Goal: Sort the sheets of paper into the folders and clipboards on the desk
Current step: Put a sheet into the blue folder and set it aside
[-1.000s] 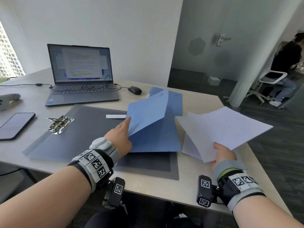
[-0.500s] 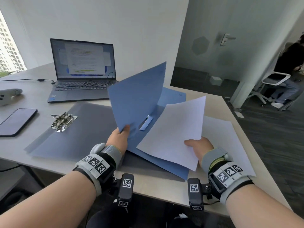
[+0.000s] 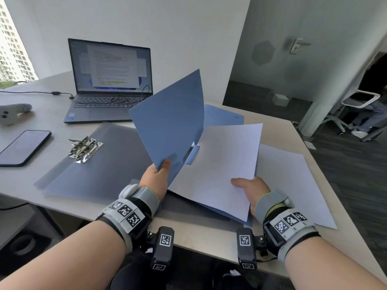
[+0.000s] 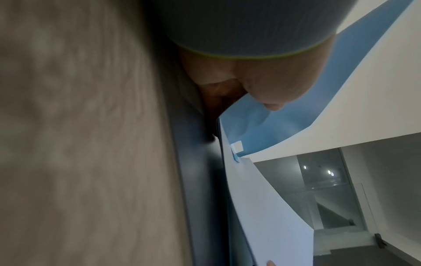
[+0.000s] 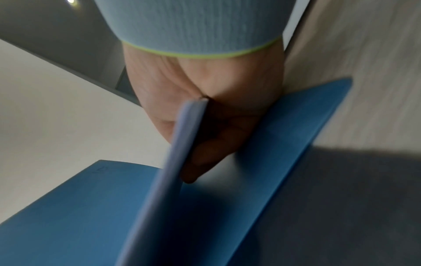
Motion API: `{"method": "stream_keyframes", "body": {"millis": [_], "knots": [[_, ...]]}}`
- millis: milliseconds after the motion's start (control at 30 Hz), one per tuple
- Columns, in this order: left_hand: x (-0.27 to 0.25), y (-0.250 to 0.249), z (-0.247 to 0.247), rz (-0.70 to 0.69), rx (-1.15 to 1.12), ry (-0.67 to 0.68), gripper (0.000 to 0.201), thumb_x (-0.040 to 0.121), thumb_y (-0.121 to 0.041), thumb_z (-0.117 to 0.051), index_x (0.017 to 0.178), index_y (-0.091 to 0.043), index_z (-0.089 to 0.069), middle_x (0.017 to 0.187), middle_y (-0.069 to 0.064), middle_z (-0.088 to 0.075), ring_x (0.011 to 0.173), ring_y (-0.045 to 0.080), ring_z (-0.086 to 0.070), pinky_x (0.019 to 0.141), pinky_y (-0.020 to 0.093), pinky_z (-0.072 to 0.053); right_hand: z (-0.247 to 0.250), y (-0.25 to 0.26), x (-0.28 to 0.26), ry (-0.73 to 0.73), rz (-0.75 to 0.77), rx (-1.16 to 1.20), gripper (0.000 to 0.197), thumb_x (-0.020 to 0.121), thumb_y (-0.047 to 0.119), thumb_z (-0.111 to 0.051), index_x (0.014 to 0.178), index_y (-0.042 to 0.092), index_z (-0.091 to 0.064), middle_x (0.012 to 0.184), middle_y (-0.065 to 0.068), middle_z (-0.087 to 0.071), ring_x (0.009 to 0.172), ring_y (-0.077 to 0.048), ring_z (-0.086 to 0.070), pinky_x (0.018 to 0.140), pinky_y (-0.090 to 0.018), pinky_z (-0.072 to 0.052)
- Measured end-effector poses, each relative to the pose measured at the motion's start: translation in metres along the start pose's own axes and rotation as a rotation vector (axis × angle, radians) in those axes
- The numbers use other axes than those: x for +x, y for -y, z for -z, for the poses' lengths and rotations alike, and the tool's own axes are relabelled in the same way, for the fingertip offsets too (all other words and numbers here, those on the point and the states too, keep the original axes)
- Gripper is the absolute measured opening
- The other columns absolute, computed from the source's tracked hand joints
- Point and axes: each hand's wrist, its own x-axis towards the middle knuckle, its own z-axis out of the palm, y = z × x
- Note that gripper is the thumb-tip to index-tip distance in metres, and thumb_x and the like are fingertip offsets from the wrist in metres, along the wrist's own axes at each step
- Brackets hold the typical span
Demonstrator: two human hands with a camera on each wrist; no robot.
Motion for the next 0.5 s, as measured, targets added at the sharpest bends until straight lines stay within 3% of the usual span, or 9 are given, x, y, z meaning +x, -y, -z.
{"method": "stream_keyframes", "body": {"millis": [133,233,300,367,433,500], "knots": [[-0.003,-0.002,0.000,-0.008,0.013,0.003,0.033,0.101,-0.041,-0.041,0.086,-0.017,-0.059,0.061,-0.002,-0.045,0.056,0.018,-0.042,0.054,0.030,-0.032,0.000,0.005,-0.002,-0.006,-0.006,-0.007,0.018,0.078,0.010,-0.071,0.093,0.002,-0.067,0.089,-0.019,-0.068,0.080,-0.036,-0.066,0.084,-0.053,-0.054],[-0.003,-0.002,0.000,-0.018,0.009,0.008,0.033,0.101,-0.041,-0.041,0.091,-0.017,-0.061,0.067,-0.001,-0.051,0.058,0.019,-0.045,0.055,0.030,-0.035,0.000,0.008,-0.002,-0.045,-0.059,0.044,0.030,0.057,0.016,-0.055,0.086,0.005,-0.054,0.081,-0.014,-0.054,0.076,-0.031,-0.057,0.074,-0.044,-0.047],[-0.002,-0.001,0.000,-0.022,0.004,-0.001,0.033,0.101,-0.041,-0.042,0.097,-0.016,-0.063,0.074,0.001,-0.056,0.063,0.019,-0.049,0.057,0.030,-0.038,0.000,0.006,-0.001,-0.066,-0.045,0.079,0.037,0.052,0.014,-0.050,0.088,0.005,-0.053,0.083,-0.013,-0.052,0.076,-0.030,-0.055,0.073,-0.041,-0.044],[-0.002,-0.001,0.000,-0.022,0.001,-0.003,0.033,0.101,-0.041,-0.042,0.099,-0.016,-0.063,0.076,0.002,-0.058,0.066,0.021,-0.051,0.058,0.029,-0.038,0.002,0.003,-0.001,-0.075,-0.001,0.085,0.038,0.056,0.012,-0.052,0.092,0.004,-0.058,0.084,-0.014,-0.055,0.074,-0.029,-0.055,0.070,-0.039,-0.045],[-0.003,-0.001,0.000,-0.026,-0.002,-0.006,0.033,0.101,-0.041,-0.042,0.099,-0.017,-0.063,0.080,0.003,-0.060,0.071,0.023,-0.052,0.061,0.030,-0.040,0.004,0.000,-0.001,-0.091,0.036,0.097,0.018,0.071,0.004,-0.055,0.087,0.005,-0.061,0.082,-0.013,-0.056,0.071,-0.027,-0.054,0.068,-0.035,-0.045],[-0.004,-0.001,-0.001,-0.033,-0.017,-0.015,0.028,0.101,-0.041,-0.042,0.098,-0.020,-0.062,0.088,0.003,-0.063,0.080,0.025,-0.055,0.069,0.031,-0.041,0.007,-0.004,0.002,-0.101,0.060,0.106,0.016,0.081,-0.005,-0.052,0.083,0.008,-0.060,0.079,-0.012,-0.057,0.068,-0.025,-0.053,0.064,-0.030,-0.044]]}}
